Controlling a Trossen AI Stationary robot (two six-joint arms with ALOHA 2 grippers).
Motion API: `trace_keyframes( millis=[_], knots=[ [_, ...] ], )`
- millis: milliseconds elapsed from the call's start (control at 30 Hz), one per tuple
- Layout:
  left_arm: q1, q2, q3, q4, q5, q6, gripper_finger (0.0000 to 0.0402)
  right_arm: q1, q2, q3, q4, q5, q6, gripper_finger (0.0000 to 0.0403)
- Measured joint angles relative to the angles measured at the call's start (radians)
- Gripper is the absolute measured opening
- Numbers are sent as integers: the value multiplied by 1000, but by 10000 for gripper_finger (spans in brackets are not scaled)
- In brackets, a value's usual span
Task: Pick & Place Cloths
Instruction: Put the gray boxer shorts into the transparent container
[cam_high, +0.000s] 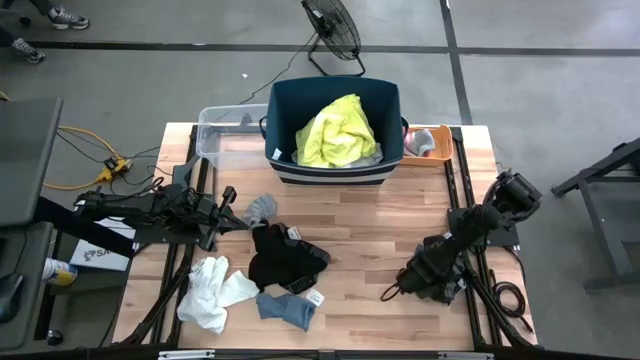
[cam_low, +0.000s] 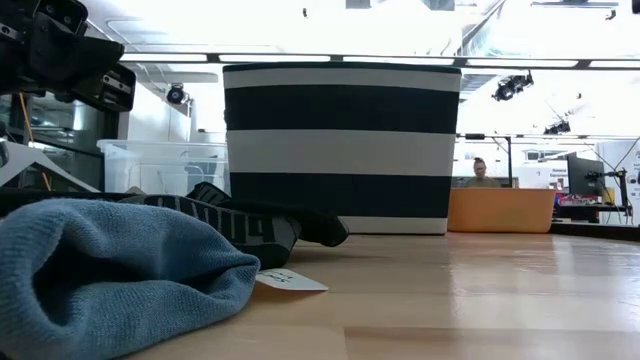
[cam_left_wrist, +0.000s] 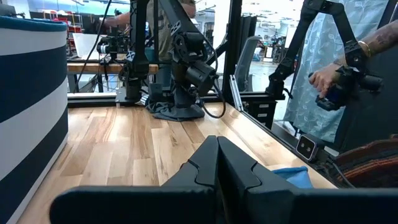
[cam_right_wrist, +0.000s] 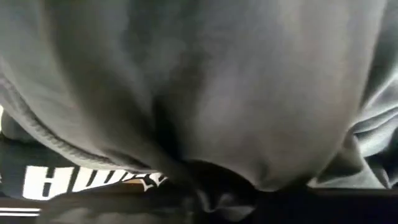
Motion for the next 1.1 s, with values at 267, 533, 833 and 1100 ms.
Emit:
trace_keyframes(
  millis=[267, 533, 833, 1100],
  knots=[
    [0, 0, 0, 0, 0, 0, 1, -88, 5, -3, -4, -21, -22, 23],
    [0, 0, 0, 0, 0, 0, 1, -164, -2, 35, -11, 106, -65, 23],
    [0, 4, 0, -1, 0, 0, 1, -174, -6, 200, 762, 442, -235, 23],
    [0, 27, 8, 13, -27, 0, 1, -182, -7, 205, 1003, 562, -366, 22]
  ],
)
